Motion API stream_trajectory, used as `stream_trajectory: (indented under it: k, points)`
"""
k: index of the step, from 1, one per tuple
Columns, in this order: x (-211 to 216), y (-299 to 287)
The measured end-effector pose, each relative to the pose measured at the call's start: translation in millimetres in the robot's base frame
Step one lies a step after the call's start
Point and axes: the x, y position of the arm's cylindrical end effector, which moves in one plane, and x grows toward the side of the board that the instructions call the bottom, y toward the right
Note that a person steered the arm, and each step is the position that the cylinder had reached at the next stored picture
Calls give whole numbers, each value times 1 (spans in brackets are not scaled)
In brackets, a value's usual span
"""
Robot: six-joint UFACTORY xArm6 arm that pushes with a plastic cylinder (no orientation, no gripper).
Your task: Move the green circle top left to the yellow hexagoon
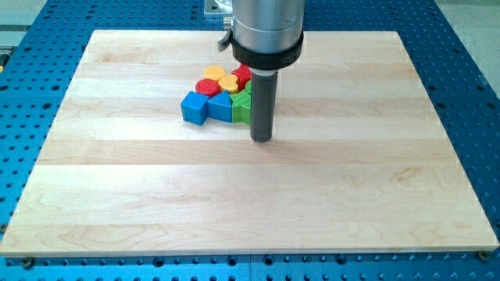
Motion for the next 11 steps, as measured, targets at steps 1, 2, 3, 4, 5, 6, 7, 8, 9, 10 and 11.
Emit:
stream_trajectory:
  k: [1, 2, 3, 4, 5, 6, 7, 8, 9, 10, 11]
  points:
    - [-12, -35]
    - [-30, -43]
    - [-63, -2]
    - [-72, 21]
    - [-112, 43]
    - [-133, 56]
    - [-164, 76]
    - [-176, 102]
    - [-184, 29]
    - [-190, -41]
    - [-211, -76]
